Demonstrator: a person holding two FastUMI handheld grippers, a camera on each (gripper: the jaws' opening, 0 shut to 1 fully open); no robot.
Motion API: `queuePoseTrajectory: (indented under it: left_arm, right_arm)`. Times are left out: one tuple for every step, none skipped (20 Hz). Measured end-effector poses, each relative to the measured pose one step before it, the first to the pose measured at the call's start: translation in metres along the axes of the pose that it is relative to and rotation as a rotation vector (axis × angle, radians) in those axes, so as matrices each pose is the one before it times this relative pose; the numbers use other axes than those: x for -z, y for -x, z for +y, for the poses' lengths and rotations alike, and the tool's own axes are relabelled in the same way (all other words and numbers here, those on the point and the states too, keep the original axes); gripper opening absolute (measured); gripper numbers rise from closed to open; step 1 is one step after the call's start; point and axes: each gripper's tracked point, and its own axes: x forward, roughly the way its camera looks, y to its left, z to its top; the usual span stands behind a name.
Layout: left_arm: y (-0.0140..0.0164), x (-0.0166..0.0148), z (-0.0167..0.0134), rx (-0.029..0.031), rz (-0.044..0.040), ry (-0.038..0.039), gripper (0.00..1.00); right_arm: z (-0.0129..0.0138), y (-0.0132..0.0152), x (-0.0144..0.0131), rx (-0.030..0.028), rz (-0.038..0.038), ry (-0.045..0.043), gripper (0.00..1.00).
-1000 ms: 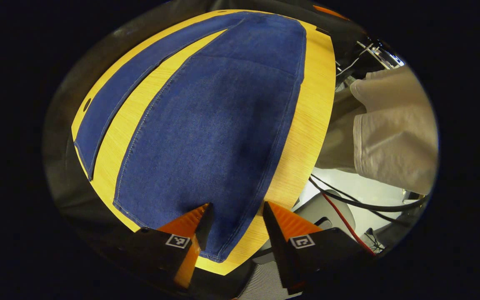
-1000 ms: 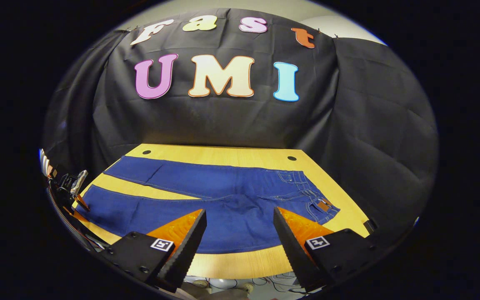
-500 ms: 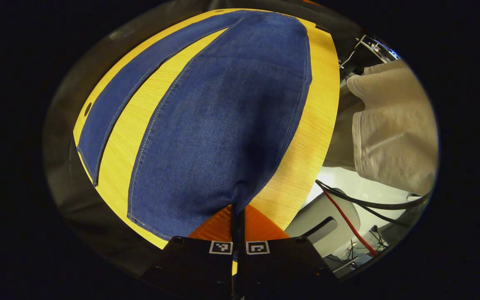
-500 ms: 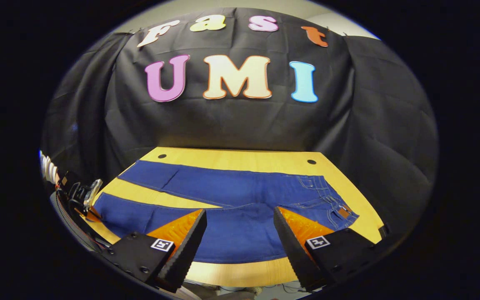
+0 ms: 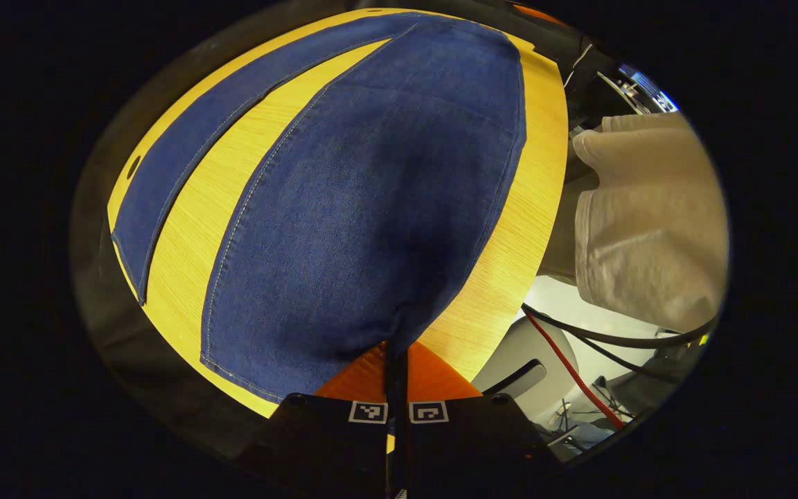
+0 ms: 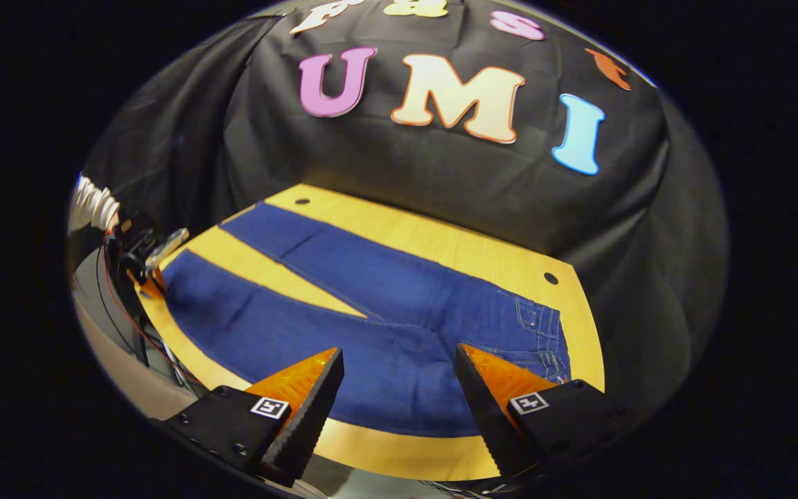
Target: Grasp the waist and the cuffs of the jeans and fold them to make the two legs overlap; first hold the waist and fold one-third of the jeans toward the cuffs, then hold the cuffs and fold the remaining one-third in the same direction to finish folding.
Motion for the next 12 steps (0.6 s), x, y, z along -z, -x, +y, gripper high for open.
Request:
queuePoseTrajectory:
  left_arm:
    - [0.00096, -0.00031, 0.00095, 0.00514, 0.01086, 0.00224, 0.0]
    - [0.00021, -0.00054, 0.00064, 0.00042, 0.00869, 0.00269, 0.0]
    - [-0.00054, 0.00151, 0.00048, -0.00135, 0.00744, 0.00184, 0.0]
    - [0.00005, -0.00042, -0.00023, -0.00511, 0.00459, 0.00146, 0.0]
    - [0.00057, -0.00006, 0.00019, -0.00664, 0.00643, 0.0059, 0.0]
    - [0.00003, -0.00017, 0.00045, -0.00531, 0.00837, 0.00768, 0.0]
    - [-0.00097, 0.00041, -0.00012, -0.00333, 0.01056, 0.01082, 0.0]
    - [0.00025, -0.00031, 0.00008, -0.00012, 0.01172, 0.01323, 0.0]
    - [0.0007, 0.00034, -0.00057, 0.00034, 0.01311, 0.0176, 0.0]
    - [0.00012, -0.00014, -0.00042, -0.00112, 0.01054, 0.01401, 0.0]
    - [-0.00064, 0.00071, 0.00079, -0.00102, 0.00802, 0.00716, 0.0]
    - [-0.00037, -0.00056, 0.00016, -0.00144, 0.00541, 0.00878, 0.0]
  right_arm:
    - [-0.00987, -0.0023, 0.00643, -0.00736, 0.03192, 0.03638, 0.99]
    - [-0.0102, -0.00365, 0.0093, -0.00639, 0.03317, 0.037, 0.99]
    - [-0.00839, -0.00268, 0.00977, -0.00912, 0.0388, 0.03669, 0.99]
    - [-0.00661, -0.00358, 0.01256, -0.01561, 0.04147, 0.03816, 0.99]
    - [-0.00635, -0.0033, 0.0135, -0.01923, 0.04596, 0.04192, 1.0]
    - [-0.00522, -0.0046, 0.01489, -0.02433, 0.04851, 0.04662, 1.0]
    - [-0.00408, -0.00471, 0.01208, -0.02224, 0.04138, 0.04955, 1.0]
    - [-0.00253, -0.00447, 0.01232, -0.02789, 0.04143, 0.04098, 1.0]
    - [-0.00066, -0.0044, 0.01103, -0.03087, 0.03684, 0.03228, 1.0]
    - [-0.00217, -0.00896, 0.01022, -0.02621, 0.03386, 0.02884, 1.0]
    - [-0.00183, -0.00716, 0.00887, -0.02384, 0.03566, 0.03142, 1.0]
    - [-0.00365, -0.00608, 0.00916, -0.01666, 0.03471, 0.03685, 1.0]
